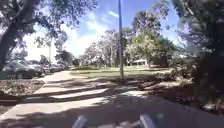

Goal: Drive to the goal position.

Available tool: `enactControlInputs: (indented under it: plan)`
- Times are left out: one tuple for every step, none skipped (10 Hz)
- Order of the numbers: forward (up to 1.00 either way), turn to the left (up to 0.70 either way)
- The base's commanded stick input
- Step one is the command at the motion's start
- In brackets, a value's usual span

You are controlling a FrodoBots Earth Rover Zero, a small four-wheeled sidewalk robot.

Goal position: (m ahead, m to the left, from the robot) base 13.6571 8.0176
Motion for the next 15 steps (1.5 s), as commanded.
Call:
enactControlInputs:
  plan:
    - [1.00,0.40]
    - [1.00,0.40]
    - [1.00,0.40]
    - [1.00,0.40]
    - [1.00,0.40]
    - [1.00,0.40]
    - [1.00,0.40]
    - [1.00,0.40]
    - [1.00,0.40]
    - [1.00,0.40]
    - [1.00,0.00]
    - [1.00,0.00]
    - [1.00,0.00]
    - [1.00,0.00]
    - [1.00,0.00]
